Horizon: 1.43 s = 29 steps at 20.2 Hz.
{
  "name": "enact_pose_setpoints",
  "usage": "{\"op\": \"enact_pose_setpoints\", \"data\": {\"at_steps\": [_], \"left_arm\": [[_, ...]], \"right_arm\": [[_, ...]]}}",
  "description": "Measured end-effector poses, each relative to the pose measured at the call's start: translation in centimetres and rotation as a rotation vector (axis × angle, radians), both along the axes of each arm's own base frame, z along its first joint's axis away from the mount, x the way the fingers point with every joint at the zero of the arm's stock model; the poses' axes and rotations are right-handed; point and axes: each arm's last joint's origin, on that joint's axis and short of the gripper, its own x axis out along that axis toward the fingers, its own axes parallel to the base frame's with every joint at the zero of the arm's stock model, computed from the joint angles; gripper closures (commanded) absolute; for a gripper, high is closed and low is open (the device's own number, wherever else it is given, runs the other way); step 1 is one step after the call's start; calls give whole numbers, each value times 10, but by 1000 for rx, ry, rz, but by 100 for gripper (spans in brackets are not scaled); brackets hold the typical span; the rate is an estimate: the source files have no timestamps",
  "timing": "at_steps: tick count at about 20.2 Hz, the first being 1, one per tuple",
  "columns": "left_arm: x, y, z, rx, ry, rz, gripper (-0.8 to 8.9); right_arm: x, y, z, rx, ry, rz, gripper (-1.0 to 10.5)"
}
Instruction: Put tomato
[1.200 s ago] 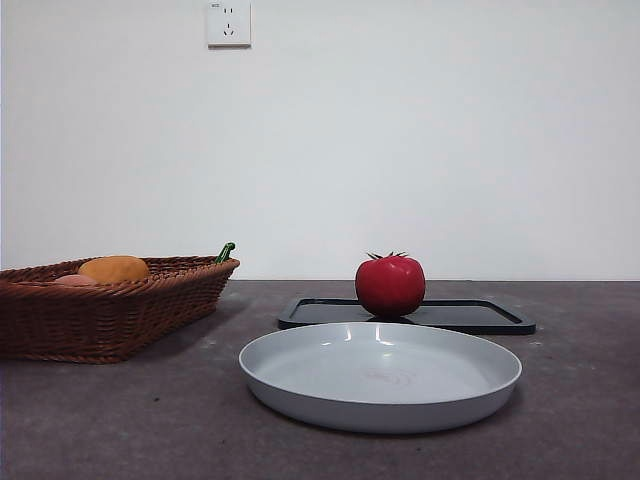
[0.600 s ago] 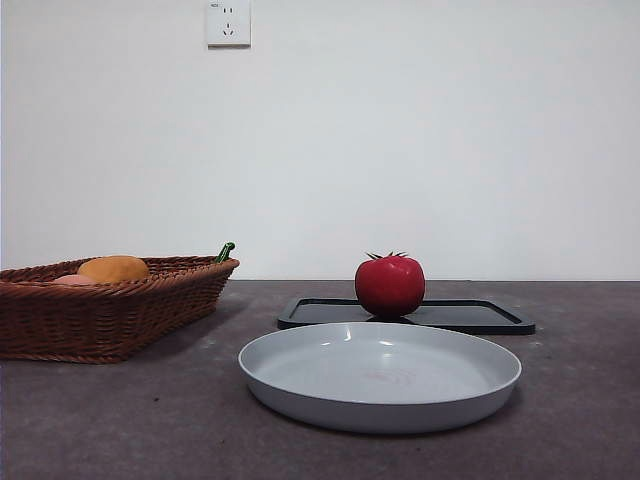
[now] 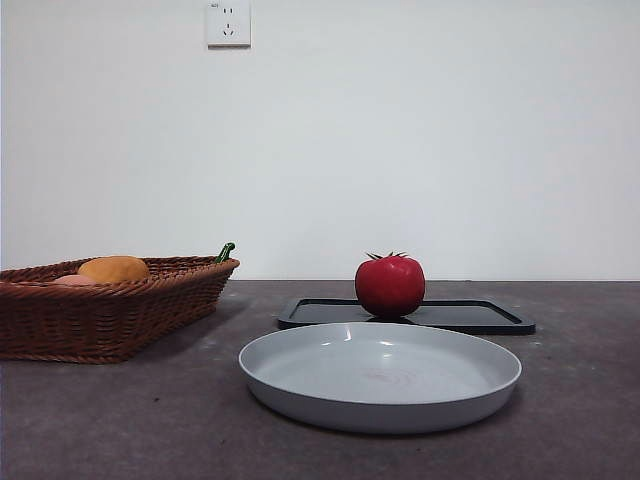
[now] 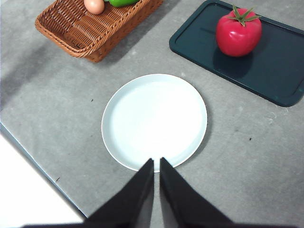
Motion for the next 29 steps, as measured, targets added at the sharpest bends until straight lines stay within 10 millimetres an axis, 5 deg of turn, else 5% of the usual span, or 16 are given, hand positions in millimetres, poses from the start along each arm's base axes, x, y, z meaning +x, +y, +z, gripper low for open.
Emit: {"op": "enact_pose_setpoints", "data": {"at_steps": [19, 25, 29], "left_arm": [[0, 0, 0, -9, -1, 1, 806], [0, 0, 0, -9, -1, 1, 806], [0, 0, 0, -9, -1, 1, 806]], "right_arm": [[0, 0, 0, -5, -7, -7, 936], [-10, -28, 4, 71, -271, -216, 936], [-23, -48, -29, 77, -460, -411, 936]]}}
